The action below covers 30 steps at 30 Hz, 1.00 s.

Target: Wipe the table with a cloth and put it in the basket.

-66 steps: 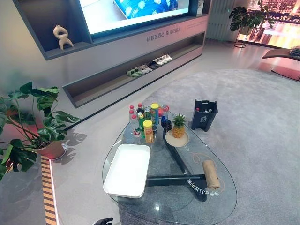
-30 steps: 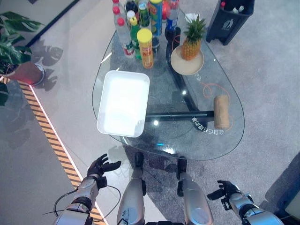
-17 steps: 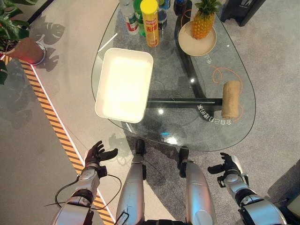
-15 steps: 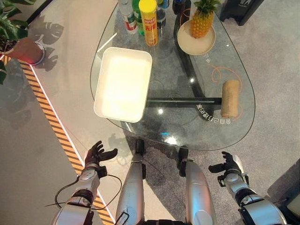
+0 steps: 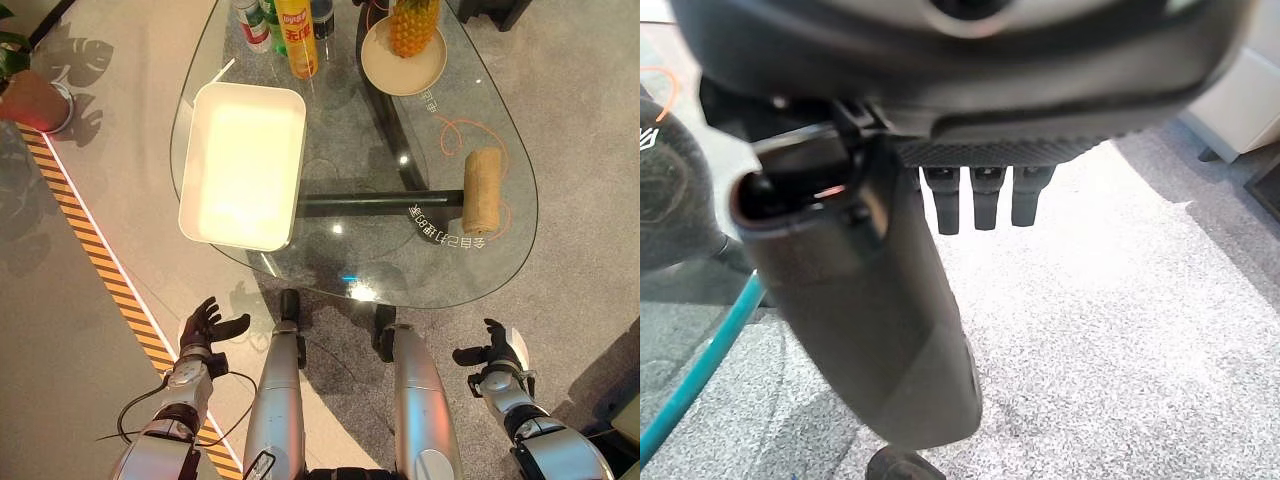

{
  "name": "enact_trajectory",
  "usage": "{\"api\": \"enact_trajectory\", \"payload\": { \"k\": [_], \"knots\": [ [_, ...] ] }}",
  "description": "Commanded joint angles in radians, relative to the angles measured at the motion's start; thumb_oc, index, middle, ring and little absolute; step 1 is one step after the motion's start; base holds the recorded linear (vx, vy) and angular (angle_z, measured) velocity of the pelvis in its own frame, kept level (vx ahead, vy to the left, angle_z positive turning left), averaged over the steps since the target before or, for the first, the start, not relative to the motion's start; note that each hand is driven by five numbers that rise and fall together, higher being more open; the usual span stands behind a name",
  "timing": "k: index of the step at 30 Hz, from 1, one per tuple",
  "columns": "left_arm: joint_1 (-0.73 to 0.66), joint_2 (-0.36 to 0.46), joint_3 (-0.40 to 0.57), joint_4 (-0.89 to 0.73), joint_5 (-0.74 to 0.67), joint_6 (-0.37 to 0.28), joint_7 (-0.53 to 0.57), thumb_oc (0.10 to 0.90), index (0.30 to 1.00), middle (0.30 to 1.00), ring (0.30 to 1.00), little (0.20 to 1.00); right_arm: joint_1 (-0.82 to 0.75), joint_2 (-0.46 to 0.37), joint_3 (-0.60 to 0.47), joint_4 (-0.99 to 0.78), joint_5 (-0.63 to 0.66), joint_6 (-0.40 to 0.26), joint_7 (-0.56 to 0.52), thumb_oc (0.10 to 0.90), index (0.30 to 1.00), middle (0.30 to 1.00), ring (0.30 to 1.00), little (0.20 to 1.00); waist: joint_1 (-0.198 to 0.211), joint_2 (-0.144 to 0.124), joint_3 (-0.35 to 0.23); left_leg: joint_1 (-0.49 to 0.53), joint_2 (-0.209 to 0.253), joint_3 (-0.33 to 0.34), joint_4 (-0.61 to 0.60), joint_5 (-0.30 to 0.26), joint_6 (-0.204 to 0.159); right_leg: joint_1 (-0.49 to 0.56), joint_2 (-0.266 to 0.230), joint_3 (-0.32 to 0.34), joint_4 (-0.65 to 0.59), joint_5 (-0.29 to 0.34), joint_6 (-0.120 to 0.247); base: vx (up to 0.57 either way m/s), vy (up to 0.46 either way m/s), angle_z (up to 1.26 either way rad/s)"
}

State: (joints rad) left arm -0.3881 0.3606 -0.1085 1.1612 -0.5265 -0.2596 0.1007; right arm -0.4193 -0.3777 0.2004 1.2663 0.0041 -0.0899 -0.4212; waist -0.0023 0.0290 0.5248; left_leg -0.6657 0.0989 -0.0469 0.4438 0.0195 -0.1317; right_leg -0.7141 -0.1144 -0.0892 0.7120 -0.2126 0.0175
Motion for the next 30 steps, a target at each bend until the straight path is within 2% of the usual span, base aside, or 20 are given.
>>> {"api": "enact_trajectory", "payload": {
  "k": [1, 6, 13, 19, 30],
  "knots": [
    [0.058, 0.031, 0.009, -0.006, -0.047, -0.061, 0.026, 0.8, 0.9, 0.9, 0.9, 0.9, 0.07, -0.064, -0.05, -0.019, 0.058, -0.02, -0.086, 0.8, 0.9, 0.9, 0.9, 0.9, 0.004, -0.017, -0.011, -0.029, -0.073, 0.04, 0.157, -0.123, 0.08, 0.035, 0.026, 0.003, -0.094, 0.077, 0.004, 0.0, 0.0, 0.0],
    [0.05, 0.033, 0.002, -0.004, -0.051, -0.059, 0.028, 0.8, 0.9, 0.9, 0.9, 0.9, 0.051, -0.078, -0.095, -0.016, 0.153, -0.045, -0.154, 0.8, 0.9, 0.9, 0.9, 0.9, 0.004, -0.019, -0.005, -0.028, -0.076, 0.04, 0.164, -0.127, 0.08, 0.039, 0.028, 0.0, -0.092, 0.076, 0.003, 0.0, 0.0, 0.0],
    [0.033, 0.049, -0.018, 0.005, -0.063, -0.049, 0.02, 0.8, 0.9, 0.9, 0.9, 0.9, -0.025, -0.142, -0.214, -0.071, 0.358, -0.175, -0.257, 0.8, 0.9, 0.9, 0.9, 0.9, 0.008, -0.022, -0.005, -0.027, -0.078, 0.046, 0.166, -0.134, 0.085, 0.043, 0.026, -0.01, -0.092, 0.078, 0.006, 0.0, 0.0, 0.0],
    [0.032, 0.053, -0.028, 0.002, -0.068, -0.046, 0.021, 0.8, 0.9, 0.9, 0.9, 0.9, -0.07, -0.175, -0.251, -0.149, 0.371, -0.259, -0.312, 0.8, 0.9, 0.9, 0.9, 0.9, 0.01, -0.025, -0.005, -0.014, -0.078, 0.049, 0.154, -0.133, 0.084, 0.056, 0.023, -0.016, -0.107, 0.087, 0.011, 0.0, 0.0, 0.0],
    [0.006, 0.069, -0.044, -0.02, -0.091, -0.007, 0.03, 0.8, 0.9, 0.9, 0.9, 0.9, -0.18, -0.23, -0.256, -0.307, 0.455, -0.369, -0.35, 0.8, 0.9, 0.9, 0.9, 0.9, 0.015, -0.026, -0.005, -0.009, -0.079, 0.053, 0.131, -0.129, 0.084, 0.059, 0.019, -0.027, -0.123, 0.09, 0.014, 0.0, 0.001, 0.0]
  ]
}}
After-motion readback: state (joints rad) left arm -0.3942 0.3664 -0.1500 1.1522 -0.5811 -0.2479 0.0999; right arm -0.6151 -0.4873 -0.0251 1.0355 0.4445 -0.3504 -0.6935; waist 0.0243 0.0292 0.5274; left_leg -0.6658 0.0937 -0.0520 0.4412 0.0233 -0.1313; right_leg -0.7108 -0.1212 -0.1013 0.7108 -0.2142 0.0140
